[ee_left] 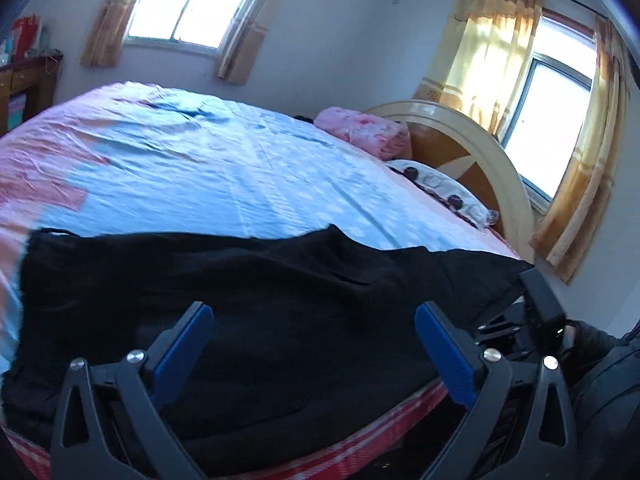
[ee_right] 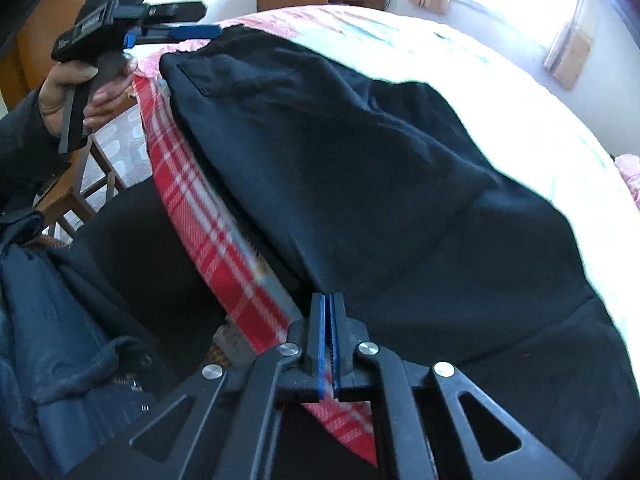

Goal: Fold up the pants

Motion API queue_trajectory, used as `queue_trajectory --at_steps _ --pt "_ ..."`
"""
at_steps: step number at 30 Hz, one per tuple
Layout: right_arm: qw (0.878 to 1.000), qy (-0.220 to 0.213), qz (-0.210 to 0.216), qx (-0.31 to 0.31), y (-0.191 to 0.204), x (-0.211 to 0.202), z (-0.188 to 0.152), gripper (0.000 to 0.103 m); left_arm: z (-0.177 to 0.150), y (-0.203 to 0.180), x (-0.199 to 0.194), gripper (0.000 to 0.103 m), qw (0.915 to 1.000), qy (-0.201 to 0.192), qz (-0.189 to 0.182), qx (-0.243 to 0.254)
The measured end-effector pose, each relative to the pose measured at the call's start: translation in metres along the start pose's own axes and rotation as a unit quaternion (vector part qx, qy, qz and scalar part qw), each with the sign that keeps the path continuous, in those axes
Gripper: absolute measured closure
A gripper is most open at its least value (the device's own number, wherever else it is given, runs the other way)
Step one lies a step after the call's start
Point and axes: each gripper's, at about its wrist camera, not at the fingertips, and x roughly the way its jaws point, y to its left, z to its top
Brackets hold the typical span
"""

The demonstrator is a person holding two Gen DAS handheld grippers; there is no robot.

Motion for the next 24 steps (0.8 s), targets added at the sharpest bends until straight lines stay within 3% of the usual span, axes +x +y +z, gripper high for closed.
queue_trajectory --at_steps 9,10,11,13,17,20,24 --pt "1.0 -0.003 0.018 0.02 -0.015 -0.003 0.011 0.095 -0.002 -0.028 0.026 0.0 0.9995 0.008 -0.032 0.005" --pt "0.999 -0.008 0.025 0.027 -0.021 -0.007 0.016 0.085 -0.004 -0.032 0.03 0.0 0.9993 0.011 -0.034 0.01" --pt "0.999 -0.015 0.037 0.035 -0.027 -0.012 0.023 0.069 -0.006 -0.037 0.034 0.0 0.9991 0.015 -0.036 0.018" --pt "0.996 -0.043 0.055 0.059 -0.041 -0.021 0.038 0.056 -0.011 -0.043 0.044 0.0 0.9988 0.026 -0.021 0.034" --pt "0.985 -0.083 0.086 0.121 -0.073 -0.032 0.07 0.055 -0.017 -0.042 0.049 0.0 0.9982 0.036 -0.004 0.047" --pt "0.977 -0.092 0.101 0.166 -0.098 -0.018 0.104 0.055 -0.017 -0.033 0.048 0.0 0.9989 0.032 0.001 0.035" --pt "0.96 -0.052 0.149 0.23 -0.125 0.035 0.146 0.055 -0.016 -0.02 0.046 0.0 0.9991 0.032 0.017 0.022"
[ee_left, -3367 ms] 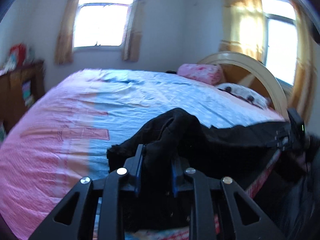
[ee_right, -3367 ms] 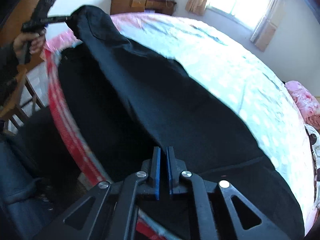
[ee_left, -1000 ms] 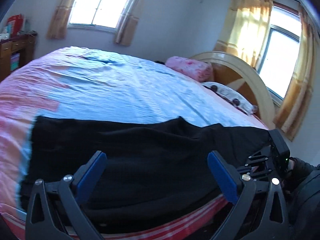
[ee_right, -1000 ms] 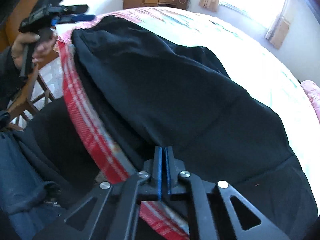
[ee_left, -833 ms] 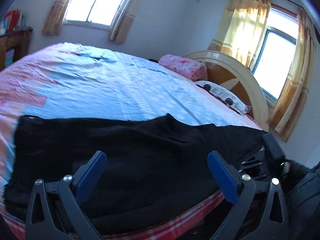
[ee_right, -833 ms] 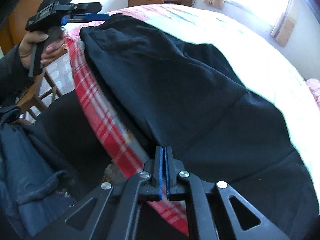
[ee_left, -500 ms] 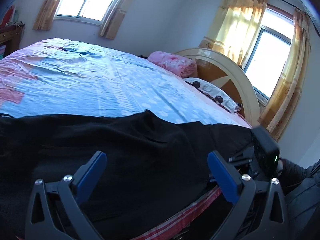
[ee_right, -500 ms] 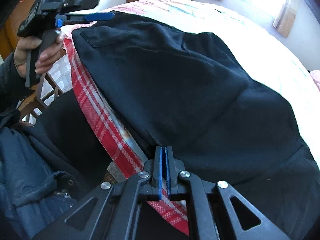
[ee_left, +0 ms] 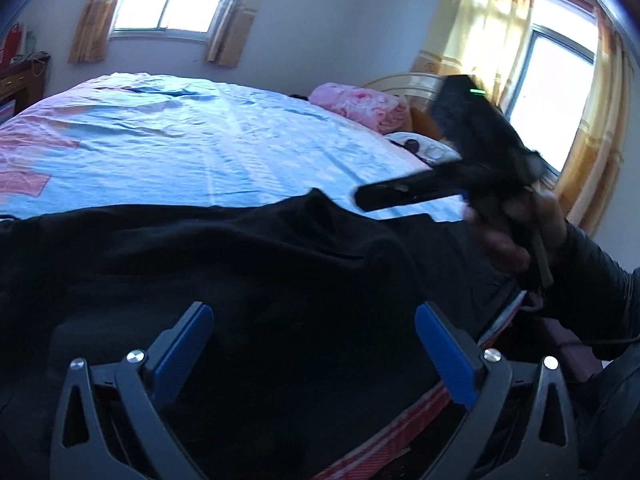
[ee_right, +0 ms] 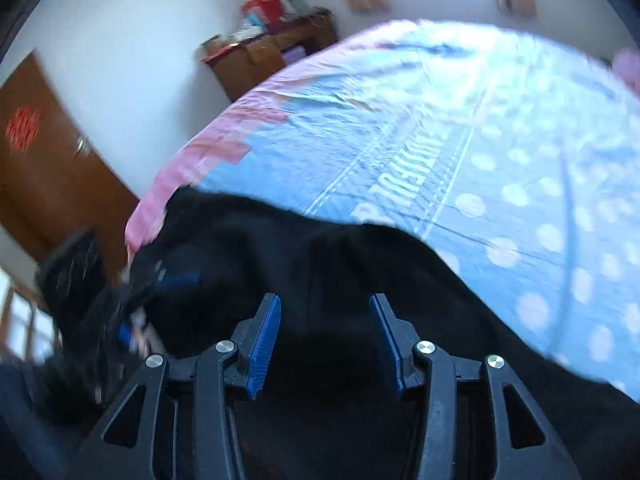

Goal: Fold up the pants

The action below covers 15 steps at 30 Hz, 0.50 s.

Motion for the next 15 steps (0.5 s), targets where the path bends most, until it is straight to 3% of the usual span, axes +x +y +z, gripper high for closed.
queue_trajectory --at_steps 7,8,10,15 --pt "0.996 0.045 0.021 0.074 -0.028 0.06 0.031 0.057 0.005 0.018 -0.017 0.0 0.999 -0.015 0.041 0.007" --pt "0.996 0.042 0.024 0.081 -0.031 0.062 0.033 0.07 0.007 0.023 -0.021 0.0 0.9987 -0.015 0.048 0.008" --pt "0.995 0.04 0.037 0.087 -0.044 0.06 0.039 0.085 0.012 0.033 -0.029 0.0 0.997 -0.02 0.073 0.014" --pt "0.996 0.032 0.042 0.075 -0.042 0.053 0.036 0.094 0.038 0.085 -0.052 0.0 0.9848 -0.028 0.171 -0.009"
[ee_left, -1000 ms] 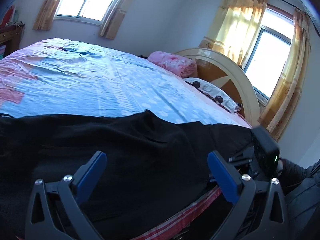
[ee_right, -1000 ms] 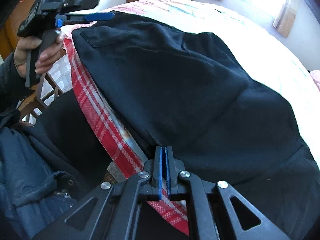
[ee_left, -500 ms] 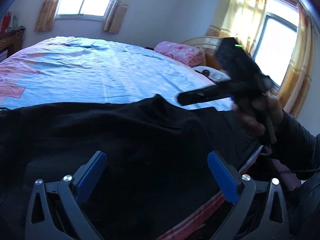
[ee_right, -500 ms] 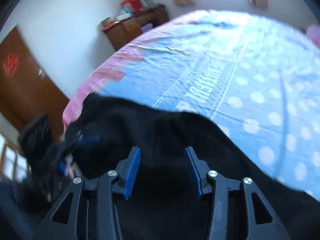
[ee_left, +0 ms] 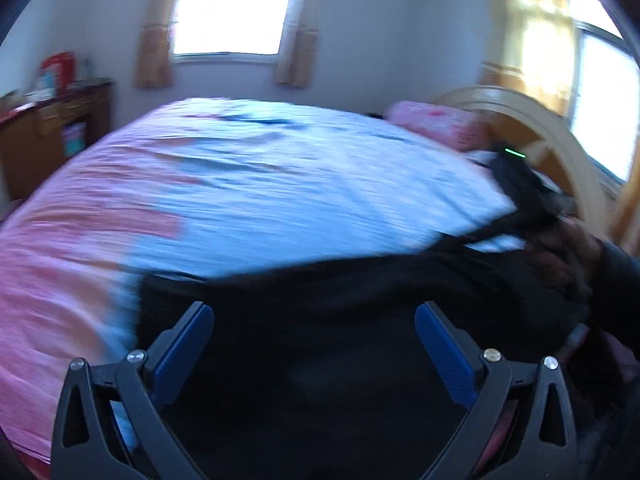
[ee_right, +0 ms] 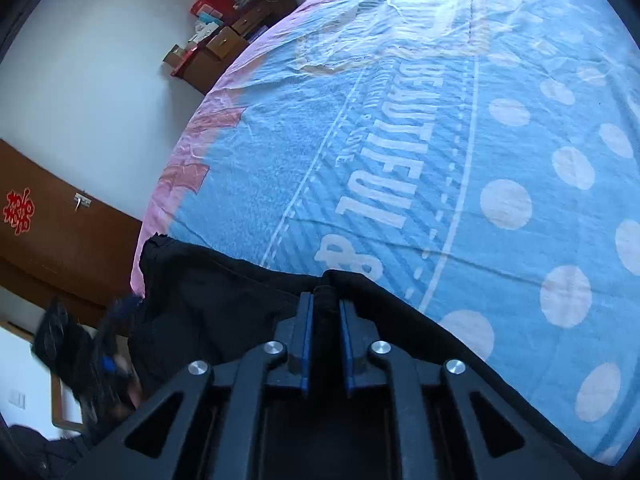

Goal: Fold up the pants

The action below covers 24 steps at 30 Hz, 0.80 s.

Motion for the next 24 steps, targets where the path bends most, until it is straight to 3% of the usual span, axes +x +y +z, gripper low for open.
queue_trajectory --at_steps 4,7,11,13,15,18,21,22,23,24 --pt "1.0 -0.007 -0.008 -0.01 0.002 -0.003 -0.002 0.094 0.02 0.038 0.023 0.001 0.9972 0.05 0.036 -0.042" --pt "1.0 -0.008 -0.006 -0.007 0.0 -0.002 -0.003 0.094 0.027 0.062 0.039 0.017 0.9903 0.103 0.023 -0.09" --pt "1.0 -0.018 -0.002 -0.01 -0.001 -0.007 -0.005 0.094 0.02 0.069 0.059 0.02 0.9848 0.143 0.008 -0.098" --pt "0.999 -0.026 -0.008 -0.016 0.002 -0.009 -0.002 0.095 0.015 0.068 0.068 0.025 0.984 0.152 0.016 -0.091" --pt "0.999 -0.041 -0.006 -0.015 0.003 -0.012 0.002 0.096 0.014 0.068 0.073 0.023 0.9848 0.143 0.029 -0.094" --pt "0.999 -0.039 -0.016 -0.005 -0.001 -0.005 0.011 0.096 0.014 0.067 0.078 0.01 0.985 0.138 0.059 -0.085" --pt "1.0 -0.019 -0.013 0.017 -0.015 0.008 0.011 0.095 0.013 0.069 0.072 0.01 0.9853 0.133 0.061 -0.088" --pt "0.999 -0.021 -0.014 0.022 -0.017 0.006 0.008 0.087 0.015 0.066 0.065 0.01 0.9864 0.124 0.074 -0.08" --pt "0.999 -0.026 -0.019 0.029 -0.018 0.001 0.005 0.07 0.018 0.061 0.056 0.01 0.9877 0.107 0.092 -0.068" --pt "0.999 -0.035 -0.026 0.031 -0.018 -0.008 0.001 0.062 0.021 0.059 0.046 0.011 0.9886 0.094 0.102 -0.058"
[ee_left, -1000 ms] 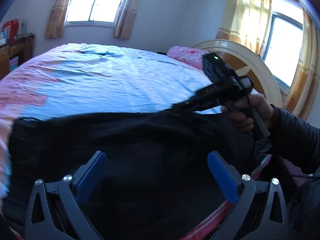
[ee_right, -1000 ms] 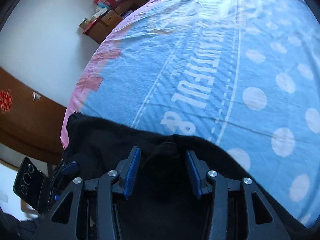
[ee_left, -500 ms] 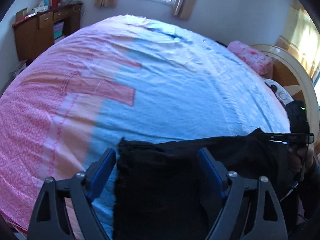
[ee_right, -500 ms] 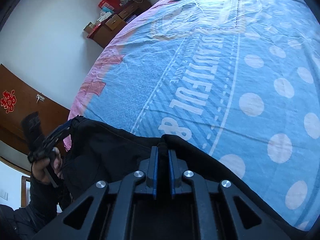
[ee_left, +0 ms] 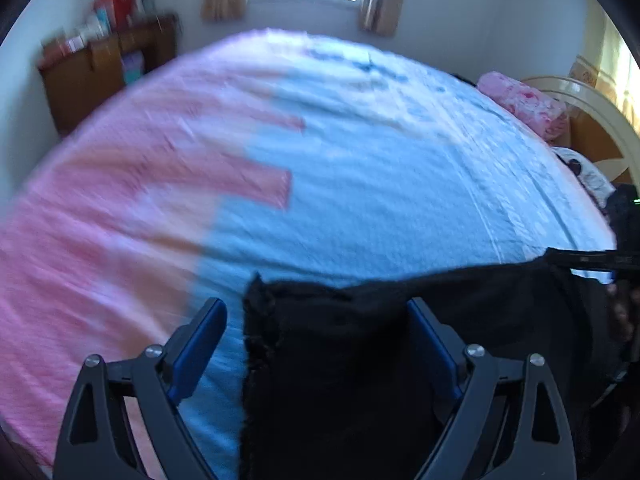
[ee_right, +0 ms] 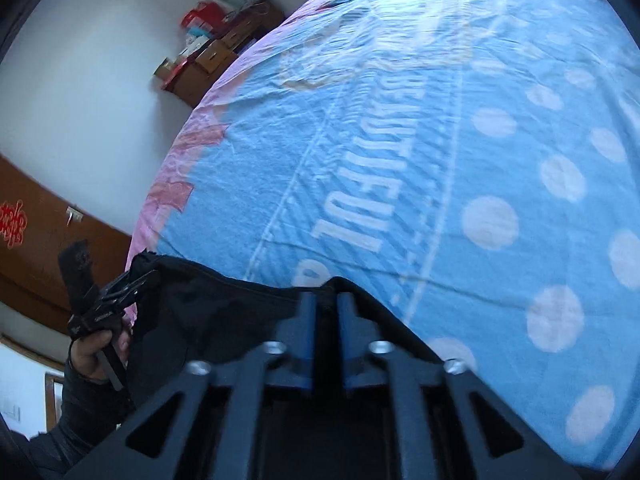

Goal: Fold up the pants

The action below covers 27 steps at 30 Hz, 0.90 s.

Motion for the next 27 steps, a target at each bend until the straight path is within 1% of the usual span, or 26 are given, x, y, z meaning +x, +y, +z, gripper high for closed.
queue_trajectory --at_steps 1,2,3,5,6,7,8,9,10,11,12,13,14,15,16,17,19,20,21,22,23,25,26,27 --pt "1.0 -0.012 -0.008 -0.003 -0.001 -0.013 -0.005 0.058 0.003 -0.006 -0.009 0.011 0.9997 -0.017 0.013 0.011" --pt "1.0 -0.026 -0.014 -0.006 -0.002 -0.028 -0.011 0.058 0.005 -0.015 -0.021 0.011 0.9988 -0.035 0.022 0.026" --pt "0.999 -0.041 -0.018 -0.007 -0.005 -0.045 -0.018 0.058 0.006 -0.024 -0.029 0.011 0.9979 -0.046 0.022 0.041" --pt "0.997 -0.071 -0.035 0.007 -0.016 -0.083 -0.038 0.057 0.01 -0.048 -0.043 0.011 0.9958 -0.061 0.005 0.068" --pt "0.995 -0.089 -0.04 0.027 -0.029 -0.107 -0.054 0.057 0.011 -0.061 -0.046 0.011 0.9949 -0.063 -0.012 0.078" --pt "0.993 -0.098 -0.048 0.041 -0.037 -0.122 -0.064 0.057 0.01 -0.078 -0.049 0.011 0.9934 -0.064 -0.038 0.086" --pt "0.99 -0.111 -0.066 0.06 -0.049 -0.143 -0.08 0.057 0.009 -0.091 -0.049 0.011 0.992 -0.063 -0.061 0.091" --pt "0.986 -0.125 -0.081 0.074 -0.058 -0.16 -0.092 0.057 0.008 -0.109 -0.047 0.011 0.9895 -0.058 -0.093 0.095" --pt "0.979 -0.149 -0.103 0.096 -0.072 -0.188 -0.114 0.057 0.005 -0.129 -0.043 0.011 0.9857 -0.048 -0.126 0.101" --pt "0.974 -0.162 -0.114 0.109 -0.079 -0.202 -0.126 0.057 -0.001 -0.154 -0.039 0.011 0.9796 -0.037 -0.161 0.115" --pt "0.966 -0.182 -0.128 0.13 -0.088 -0.223 -0.144 0.057 -0.009 -0.182 -0.034 0.011 0.9714 -0.027 -0.193 0.135" --pt "0.954 -0.207 -0.142 0.162 -0.101 -0.249 -0.169 0.057 -0.014 -0.201 -0.031 0.011 0.9656 -0.021 -0.212 0.149" --pt "0.948 -0.218 -0.147 0.178 -0.108 -0.263 -0.181 0.057 -0.024 -0.236 -0.025 0.012 0.9545 -0.006 -0.242 0.175" --pt "0.939 -0.234 -0.153 0.2 -0.117 -0.281 -0.199 0.057 -0.029 -0.258 -0.023 0.012 0.9473 0.005 -0.259 0.189" --pt "0.926 -0.253 -0.165 0.226 -0.127 -0.301 -0.221 0.057 -0.036 -0.283 -0.02 0.014 0.9381 0.015 -0.279 0.205" --pt "0.919 -0.264 -0.172 0.238 -0.131 -0.312 -0.232 0.057 -0.043 -0.31 -0.019 0.017 0.9288 0.023 -0.296 0.221" --pt "0.898 -0.293 -0.186 0.27 -0.143 -0.335 -0.261 0.057 -0.055 -0.357 -0.019 0.021 0.9072 0.032 -0.331 0.257" --pt "0.888 -0.305 -0.194 0.284 -0.149 -0.344 -0.273 0.057 -0.06 -0.378 -0.02 0.023 0.8987 0.033 -0.341 0.274" --pt "0.882 -0.312 -0.199 0.293 -0.154 -0.35 -0.28 0.057 -0.065 -0.397 -0.021 0.025 0.8929 0.037 -0.342 0.29" --pt "0.878 -0.316 -0.204 0.297 -0.158 -0.354 -0.284 0.057 -0.071 -0.414 -0.02 0.03 0.8857 0.042 -0.346 0.306" --pt "0.876 -0.318 -0.207 0.297 -0.161 -0.358 -0.287 0.057 -0.076 -0.434 -0.017 0.035 0.8754 0.048 -0.353 0.327" --pt "0.874 -0.324 -0.209 0.297 -0.166 -0.362 -0.293 0.057 -0.089 -0.457 -0.019 0.041 0.8669 0.048 -0.344 0.358" --pt "0.873 -0.327 -0.204 0.298 -0.167 -0.362 -0.294 0.057 -0.096 -0.468 -0.018 0.043 0.8603 0.05 -0.34 0.376" --pt "0.873 -0.33 -0.199 0.3 -0.171 -0.364 -0.295 0.057 -0.103 -0.474 -0.018 0.046 0.8562 0.053 -0.342 0.384"
